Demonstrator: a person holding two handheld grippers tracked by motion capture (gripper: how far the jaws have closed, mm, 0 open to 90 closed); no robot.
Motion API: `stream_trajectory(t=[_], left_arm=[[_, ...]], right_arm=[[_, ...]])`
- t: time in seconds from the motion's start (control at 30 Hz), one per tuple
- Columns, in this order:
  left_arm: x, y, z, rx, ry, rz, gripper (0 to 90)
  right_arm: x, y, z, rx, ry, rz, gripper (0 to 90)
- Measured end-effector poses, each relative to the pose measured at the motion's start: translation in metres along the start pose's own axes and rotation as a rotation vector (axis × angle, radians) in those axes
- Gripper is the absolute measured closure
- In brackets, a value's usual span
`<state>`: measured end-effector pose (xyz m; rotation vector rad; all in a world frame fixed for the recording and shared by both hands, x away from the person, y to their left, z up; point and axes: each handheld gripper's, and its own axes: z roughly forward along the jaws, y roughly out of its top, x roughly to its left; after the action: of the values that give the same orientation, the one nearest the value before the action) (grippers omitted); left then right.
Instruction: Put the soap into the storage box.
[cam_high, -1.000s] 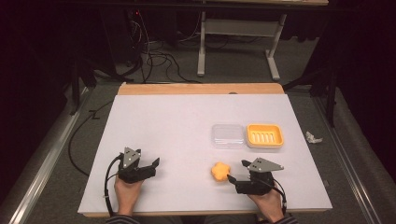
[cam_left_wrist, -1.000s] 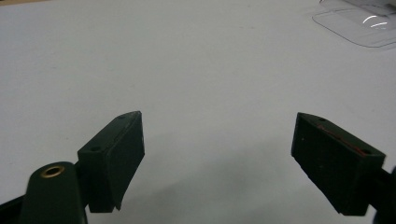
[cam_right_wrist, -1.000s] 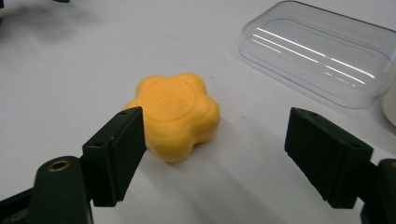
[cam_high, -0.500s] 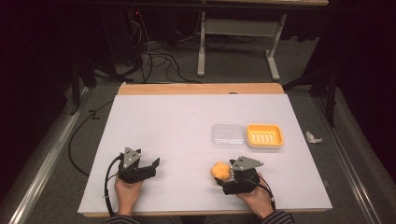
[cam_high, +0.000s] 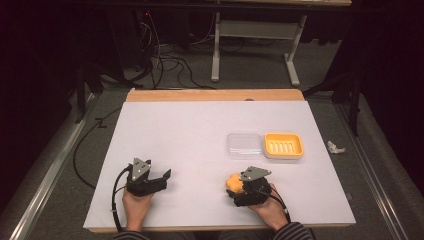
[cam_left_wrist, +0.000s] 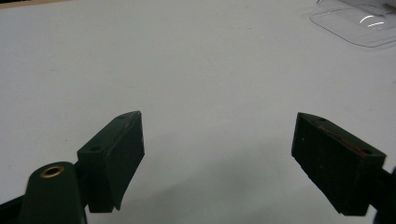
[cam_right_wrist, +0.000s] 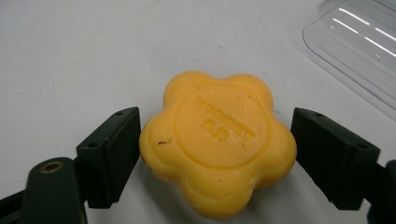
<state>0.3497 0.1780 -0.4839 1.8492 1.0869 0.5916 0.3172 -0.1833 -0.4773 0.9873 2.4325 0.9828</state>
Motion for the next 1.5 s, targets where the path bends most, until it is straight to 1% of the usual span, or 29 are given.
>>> stream_trajectory(t=[0.03, 0.1, 0.2, 0.27, 0.4, 0.5, 0.6, 0.67, 0.77, 0.8, 0.97, 1.1, 1.23, 1.3, 1.5], left_arm=[[0.0, 0.0, 0.0, 0.002, -0.001, 0.001, 17.5], [0.0, 0.0, 0.0, 0.001, 0.0, 0.0, 17.5], [0.0, 0.0, 0.0, 0.0, 0.0, -0.001, 17.5], [0.0, 0.0, 0.0, 0.003, -0.001, -0.002, 17.5], [0.001, 0.0, 0.001, 0.007, -0.005, -0.001, 17.7], [0.0, 0.0, 0.001, 0.005, -0.002, -0.002, 17.7], [0.0, 0.0, 0.001, 0.007, 0.001, -0.004, 17.8], [0.001, 0.0, 0.001, 0.012, 0.01, -0.007, 18.5], [0.001, 0.001, 0.001, 0.013, 0.006, -0.015, 18.8], [0.001, 0.001, 0.001, 0.013, 0.007, -0.013, 18.8], [0.001, 0.001, 0.001, 0.015, 0.008, -0.015, 18.8], [0.001, 0.001, 0.001, 0.014, 0.009, -0.013, 18.8], [0.001, 0.0, 0.001, 0.011, 0.011, -0.013, 18.8], [0.001, 0.001, 0.001, 0.013, 0.012, -0.01, 18.8], [0.001, 0.0, 0.001, 0.011, 0.013, -0.012, 18.8]], right_arm=[[0.0, 0.0, 0.0, -0.005, 0.004, 0.001, 24.7], [0.001, -0.001, 0.0, -0.006, 0.006, -0.005, 24.9], [0.0, -0.001, 0.0, -0.007, 0.012, 0.0, 25.2], [0.0, -0.001, 0.0, -0.005, 0.009, -0.011, 25.3], [0.0, -0.002, 0.0, -0.015, 0.011, -0.006, 25.5], [0.0, -0.002, 0.0, -0.012, 0.006, -0.016, 25.5], [-0.001, -0.002, -0.002, -0.025, 0.003, -0.006, 25.6], [-0.003, -0.002, -0.004, -0.029, 0.004, 0.007, 25.6], [-0.007, -0.002, -0.009, -0.04, -0.007, 0.011, 25.6], [-0.008, -0.002, -0.012, -0.041, -0.014, 0.012, 25.6], [-0.019, -0.004, -0.025, -0.061, -0.028, 0.047, 25.6], [-0.027, -0.006, -0.033, -0.071, -0.045, 0.054, 25.6], [-0.034, -0.007, -0.041, -0.084, -0.048, 0.083, 25.6], [-0.038, -0.008, -0.044, -0.083, -0.05, 0.096, 25.6], [-0.046, -0.01, -0.053, -0.086, -0.064, 0.106, 25.6]])
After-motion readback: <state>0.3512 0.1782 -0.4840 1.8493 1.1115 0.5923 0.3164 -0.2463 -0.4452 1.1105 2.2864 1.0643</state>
